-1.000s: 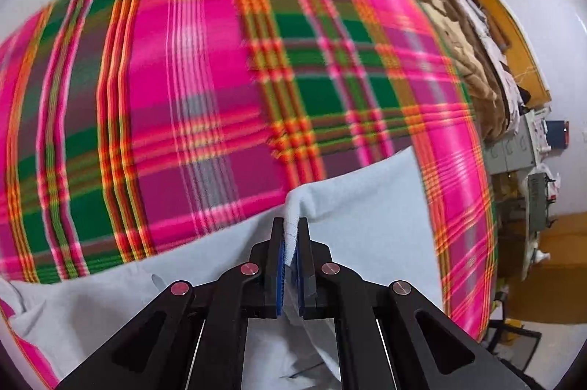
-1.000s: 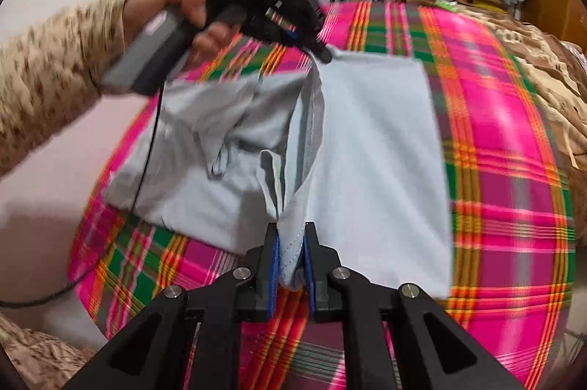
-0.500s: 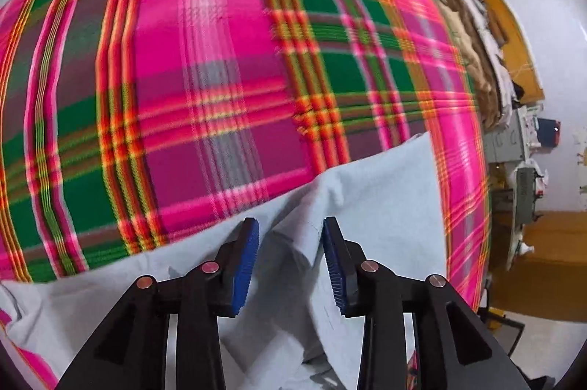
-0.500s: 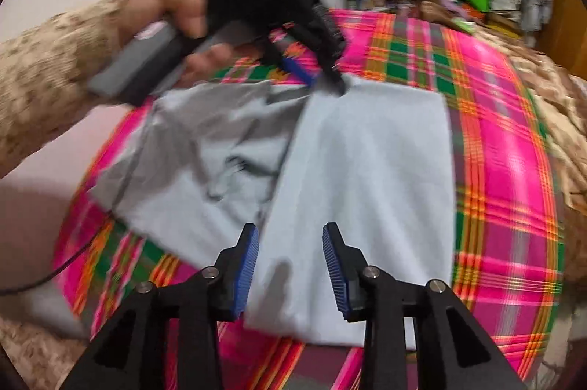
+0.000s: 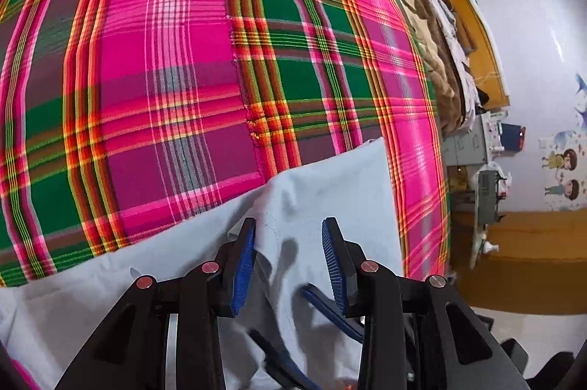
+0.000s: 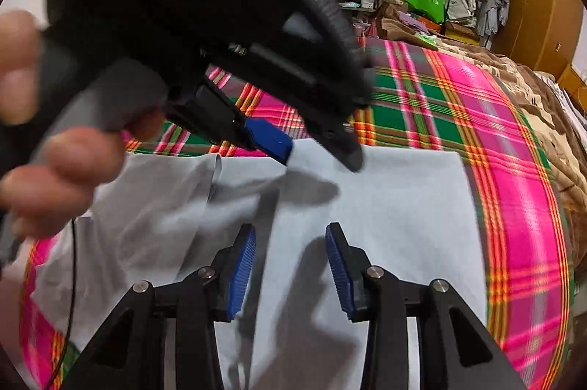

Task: Fold clothes
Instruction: 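Open both grippers and release the folded shirt, then grasp the shirt edge with the right gripper while the left gripper moves beside it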

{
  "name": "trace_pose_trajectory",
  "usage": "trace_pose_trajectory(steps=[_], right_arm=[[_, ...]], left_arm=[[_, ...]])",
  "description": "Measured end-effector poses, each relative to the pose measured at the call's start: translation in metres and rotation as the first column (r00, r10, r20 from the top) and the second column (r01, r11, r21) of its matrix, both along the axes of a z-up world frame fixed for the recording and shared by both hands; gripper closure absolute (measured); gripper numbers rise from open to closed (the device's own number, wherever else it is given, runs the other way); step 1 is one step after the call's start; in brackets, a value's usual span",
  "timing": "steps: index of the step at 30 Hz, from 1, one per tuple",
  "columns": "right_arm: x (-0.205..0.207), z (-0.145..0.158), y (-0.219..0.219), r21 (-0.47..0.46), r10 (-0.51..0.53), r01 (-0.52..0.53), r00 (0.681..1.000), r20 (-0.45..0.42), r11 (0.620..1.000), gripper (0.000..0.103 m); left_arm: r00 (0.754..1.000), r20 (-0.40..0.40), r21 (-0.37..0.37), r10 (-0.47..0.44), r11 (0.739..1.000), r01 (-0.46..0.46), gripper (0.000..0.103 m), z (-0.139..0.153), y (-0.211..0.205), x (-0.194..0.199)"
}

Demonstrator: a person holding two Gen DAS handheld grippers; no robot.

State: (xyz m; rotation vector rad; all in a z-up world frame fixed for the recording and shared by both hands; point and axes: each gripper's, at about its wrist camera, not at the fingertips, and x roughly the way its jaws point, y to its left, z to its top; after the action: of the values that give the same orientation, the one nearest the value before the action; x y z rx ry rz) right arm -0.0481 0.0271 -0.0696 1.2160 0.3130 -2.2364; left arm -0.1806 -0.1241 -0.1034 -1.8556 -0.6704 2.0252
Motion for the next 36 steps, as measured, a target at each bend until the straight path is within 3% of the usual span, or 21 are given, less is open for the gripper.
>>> trace_pose_trajectory(steps=[4, 6, 11, 18, 22, 25, 26, 28, 29, 31, 34, 36], right_arm=[[-0.009, -0.013, -0.001, 0.034, -0.040, 0.039, 0.999, 0.026, 0.999, 0.064], [-0.013, -0.016, 0.005, 0.036, -0.078, 0.077, 0.996, 0.038, 0.996, 0.078], [-0.013, -0.005, 0.027, -0.048, -0.131, 0.134, 0.989, 0.066, 0.990, 0.096], [-0.015, 0.003, 0.055, -0.140, -0.188, 0.207, 0.973, 0.134, 0.968, 0.097], [-0.029, 0.003, 0.076, -0.215, -0.249, 0.299, 0.940, 0.233, 0.930, 0.097], [-0.037, 0.002, 0.079, -0.218, -0.251, 0.304, 0.938, 0.239, 0.928, 0.097], [-0.033, 0.003, 0.079, -0.226, -0.245, 0.300, 0.940, 0.239, 0.927, 0.097], [-0.037, 0.003, 0.080, -0.238, -0.240, 0.298, 0.939, 0.246, 0.924, 0.097], [-0.039, 0.002, 0.081, -0.244, -0.237, 0.298, 0.939, 0.249, 0.923, 0.097], [-0.038, 0.001, 0.081, -0.253, -0.230, 0.297, 0.937, 0.261, 0.921, 0.097], [-0.042, -0.004, 0.084, -0.252, -0.216, 0.284, 0.939, 0.266, 0.925, 0.097], [-0.044, -0.004, 0.081, -0.240, -0.205, 0.271, 0.942, 0.267, 0.932, 0.097]], left_arm=[[1.000, -0.002, 0.022, -0.010, 1.000, 0.010, 0.066, 0.001, 0.000, 0.000], [1.000, -0.011, 0.011, -0.013, 1.000, 0.013, 0.066, 0.005, 0.002, 0.001], [0.999, -0.030, -0.009, -0.023, 1.000, 0.022, 0.064, 0.015, 0.001, 0.002], [0.999, -0.027, 0.025, 0.028, 0.999, -0.027, 0.061, 0.022, -0.010, 0.012], [0.998, -0.055, 0.036, 0.024, 0.999, -0.022, 0.060, 0.033, -0.011, 0.030], [0.996, -0.073, 0.052, 0.053, 0.997, -0.049, 0.060, 0.037, -0.013, 0.040], [0.995, -0.078, 0.050, 0.064, 0.997, -0.060, 0.054, 0.037, -0.014, 0.043], [0.996, -0.038, 0.058, 0.079, 0.995, -0.076, 0.041, 0.027, -0.014, 0.045], [0.995, -0.012, 0.066, 0.094, 0.993, -0.093, 0.041, 0.021, -0.014, 0.045], [0.992, 0.029, 0.158, 0.123, 0.979, -0.126, 0.041, 0.011, -0.010, 0.046], [0.994, -0.006, 0.122, 0.111, 0.987, -0.109, 0.041, 0.009, 0.006, 0.046], [0.994, 0.030, 0.141, 0.110, 0.984, -0.113, 0.040, 0.004, 0.014, 0.043]])
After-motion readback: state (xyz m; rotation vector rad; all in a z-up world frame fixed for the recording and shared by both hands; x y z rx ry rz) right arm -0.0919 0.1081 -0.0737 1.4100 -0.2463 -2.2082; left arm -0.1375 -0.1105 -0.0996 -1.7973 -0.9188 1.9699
